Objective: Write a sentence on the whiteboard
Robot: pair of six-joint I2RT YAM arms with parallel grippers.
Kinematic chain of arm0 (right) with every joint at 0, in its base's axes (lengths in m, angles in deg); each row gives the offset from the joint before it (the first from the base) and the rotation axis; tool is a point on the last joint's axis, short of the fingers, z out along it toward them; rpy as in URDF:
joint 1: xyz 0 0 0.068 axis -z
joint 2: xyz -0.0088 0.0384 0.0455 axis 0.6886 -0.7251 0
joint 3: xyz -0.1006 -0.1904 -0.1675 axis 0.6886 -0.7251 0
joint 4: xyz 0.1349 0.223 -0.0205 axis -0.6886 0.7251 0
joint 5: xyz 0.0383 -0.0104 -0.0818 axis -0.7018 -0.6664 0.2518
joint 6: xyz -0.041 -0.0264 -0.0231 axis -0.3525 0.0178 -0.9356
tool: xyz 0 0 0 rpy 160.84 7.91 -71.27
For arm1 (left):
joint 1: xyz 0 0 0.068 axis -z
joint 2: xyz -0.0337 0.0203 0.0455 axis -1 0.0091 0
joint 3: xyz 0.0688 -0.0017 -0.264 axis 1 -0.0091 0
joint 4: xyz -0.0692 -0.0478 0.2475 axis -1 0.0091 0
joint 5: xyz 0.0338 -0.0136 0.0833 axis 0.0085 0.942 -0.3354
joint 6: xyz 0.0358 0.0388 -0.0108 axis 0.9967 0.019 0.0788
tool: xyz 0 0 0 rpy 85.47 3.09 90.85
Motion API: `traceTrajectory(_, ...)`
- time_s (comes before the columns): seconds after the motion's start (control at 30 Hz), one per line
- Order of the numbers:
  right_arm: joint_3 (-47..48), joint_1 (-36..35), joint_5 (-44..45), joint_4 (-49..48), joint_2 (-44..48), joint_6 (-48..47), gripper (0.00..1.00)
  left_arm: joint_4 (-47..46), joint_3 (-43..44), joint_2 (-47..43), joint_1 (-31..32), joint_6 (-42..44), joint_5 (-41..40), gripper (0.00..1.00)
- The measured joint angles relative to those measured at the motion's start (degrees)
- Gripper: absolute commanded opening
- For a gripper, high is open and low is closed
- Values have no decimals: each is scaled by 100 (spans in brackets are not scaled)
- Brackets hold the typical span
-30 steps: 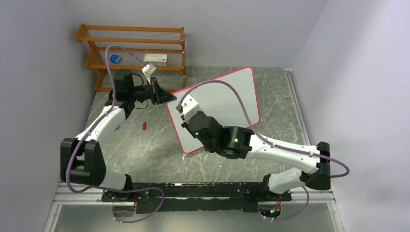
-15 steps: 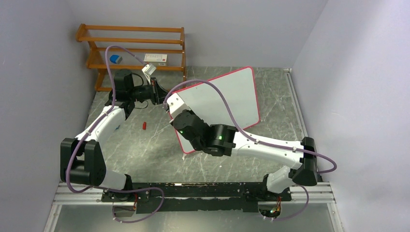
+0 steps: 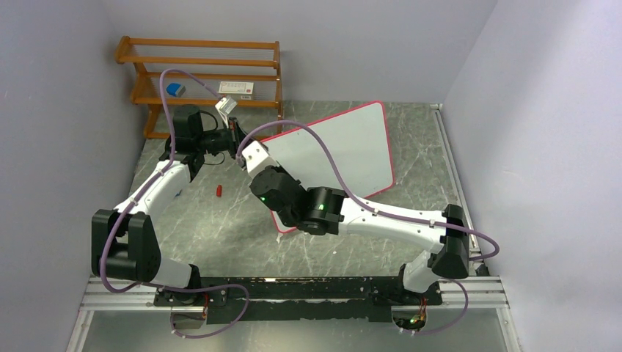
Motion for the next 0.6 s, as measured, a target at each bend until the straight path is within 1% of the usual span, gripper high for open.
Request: traceTrajectory(0.6,52,94,70,4,-116,-2,0,0,2,0,7,2,2,5)
